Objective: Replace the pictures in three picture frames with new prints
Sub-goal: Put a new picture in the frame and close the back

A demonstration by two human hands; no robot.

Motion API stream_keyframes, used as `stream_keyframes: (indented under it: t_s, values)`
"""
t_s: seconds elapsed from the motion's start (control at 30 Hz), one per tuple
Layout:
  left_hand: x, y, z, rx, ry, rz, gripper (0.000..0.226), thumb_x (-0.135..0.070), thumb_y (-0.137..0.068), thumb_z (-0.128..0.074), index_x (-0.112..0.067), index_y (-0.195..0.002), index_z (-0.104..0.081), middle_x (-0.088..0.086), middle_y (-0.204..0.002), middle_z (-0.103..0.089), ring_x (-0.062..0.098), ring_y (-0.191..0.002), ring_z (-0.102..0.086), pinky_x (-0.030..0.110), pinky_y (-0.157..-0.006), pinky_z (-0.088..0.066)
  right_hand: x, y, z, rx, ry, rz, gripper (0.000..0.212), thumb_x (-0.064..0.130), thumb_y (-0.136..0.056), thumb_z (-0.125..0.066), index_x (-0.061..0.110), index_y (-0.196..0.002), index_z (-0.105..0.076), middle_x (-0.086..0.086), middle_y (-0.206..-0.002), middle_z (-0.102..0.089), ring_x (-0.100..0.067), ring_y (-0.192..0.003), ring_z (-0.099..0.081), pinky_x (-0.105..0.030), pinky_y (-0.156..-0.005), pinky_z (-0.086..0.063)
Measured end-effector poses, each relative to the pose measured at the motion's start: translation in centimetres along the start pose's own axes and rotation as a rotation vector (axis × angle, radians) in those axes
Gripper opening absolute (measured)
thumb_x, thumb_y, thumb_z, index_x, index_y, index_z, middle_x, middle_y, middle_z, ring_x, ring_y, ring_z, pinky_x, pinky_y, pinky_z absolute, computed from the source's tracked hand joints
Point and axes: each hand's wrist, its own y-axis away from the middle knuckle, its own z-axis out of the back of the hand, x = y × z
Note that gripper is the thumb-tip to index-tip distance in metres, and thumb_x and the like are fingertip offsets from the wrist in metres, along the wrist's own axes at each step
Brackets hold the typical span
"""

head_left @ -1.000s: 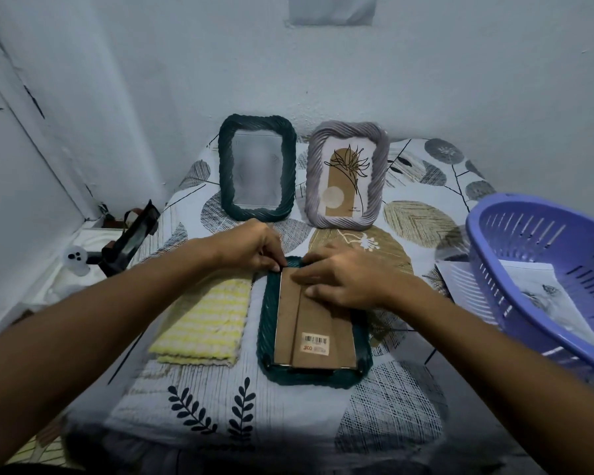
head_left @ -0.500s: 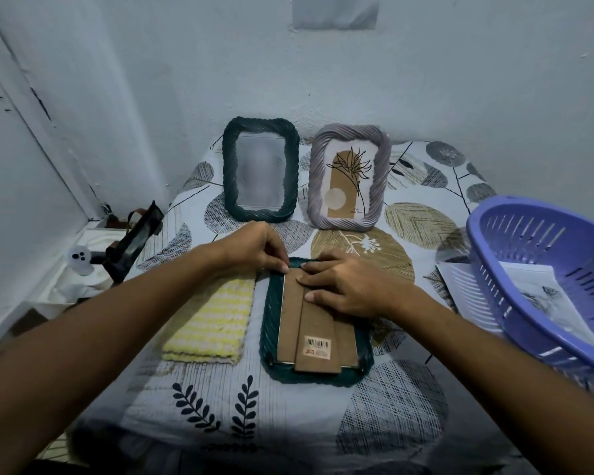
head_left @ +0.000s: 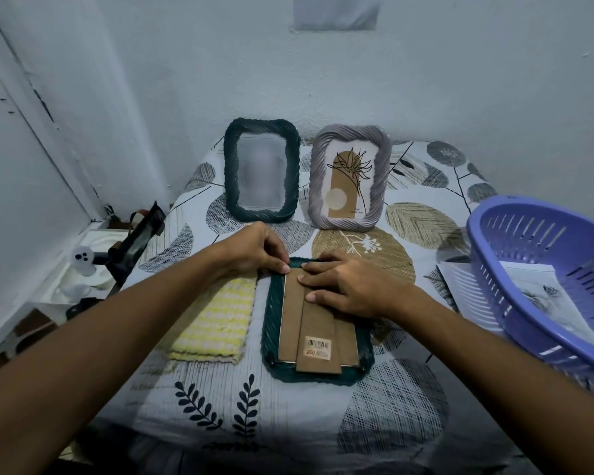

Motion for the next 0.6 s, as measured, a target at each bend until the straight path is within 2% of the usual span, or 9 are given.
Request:
stream_keyframes:
  t_s: [0.17,0.27,0.43,0.6]
  values:
    - [-0.06,0.05,0.06,0.005,0.004,0.001,0.017,-0.003,-0.073,-0.078,0.002,-0.089,-0.074,0.000,-0.068,-0.071,0.002,-0.055,-0.061,0.015,-0.054,-0.049,-0.04,-0.06,0.00,0.000,-0.016,0.002,0.047,0.048,-0.098,-0.043,0.029,-0.141,-0.047,0.004,-0.149,-0.042,-0.020,-0.139,-0.029,-0.043,-0.108,-0.035]
    - [0.15,0.09,0.25,0.022,0.028,0.011,0.020,0.000,-0.073,-0.077,0.002,-0.093,-0.073,-0.006,-0.066,-0.071,0.003,-0.057,-0.063,0.016,-0.056,-0.051,-0.10,-0.05,0.03,0.003,-0.019,-0.001,0.047,0.049,-0.098,-0.042,0.030,-0.141,-0.047,0.005,-0.150,-0.042,-0.019,-0.139,-0.029,-0.041,-0.108,-0.034]
    - [0.57,0.07,0.62,0.059,0.021,0.011,0.023,0.003,-0.074,-0.076,-0.001,-0.096,-0.073,0.013,-0.083,-0.074,0.015,-0.068,-0.067,0.024,-0.063,-0.056,-0.07,-0.04,0.21,0.007,-0.022,-0.007,0.046,0.048,-0.098,-0.043,0.031,-0.141,-0.046,0.006,-0.150,-0.041,-0.018,-0.138,-0.029,-0.035,-0.106,-0.031]
    - [0.40,0.07,0.57,0.057,-0.017,-0.020,0.019,0.000,-0.075,-0.075,-0.003,-0.094,-0.074,0.016,-0.086,-0.073,0.017,-0.072,-0.068,0.022,-0.062,-0.055,0.06,-0.09,0.13,0.009,-0.016,-0.014,0.047,0.048,-0.098,-0.042,0.032,-0.142,-0.045,0.006,-0.151,-0.041,-0.017,-0.139,-0.027,-0.037,-0.106,-0.030]
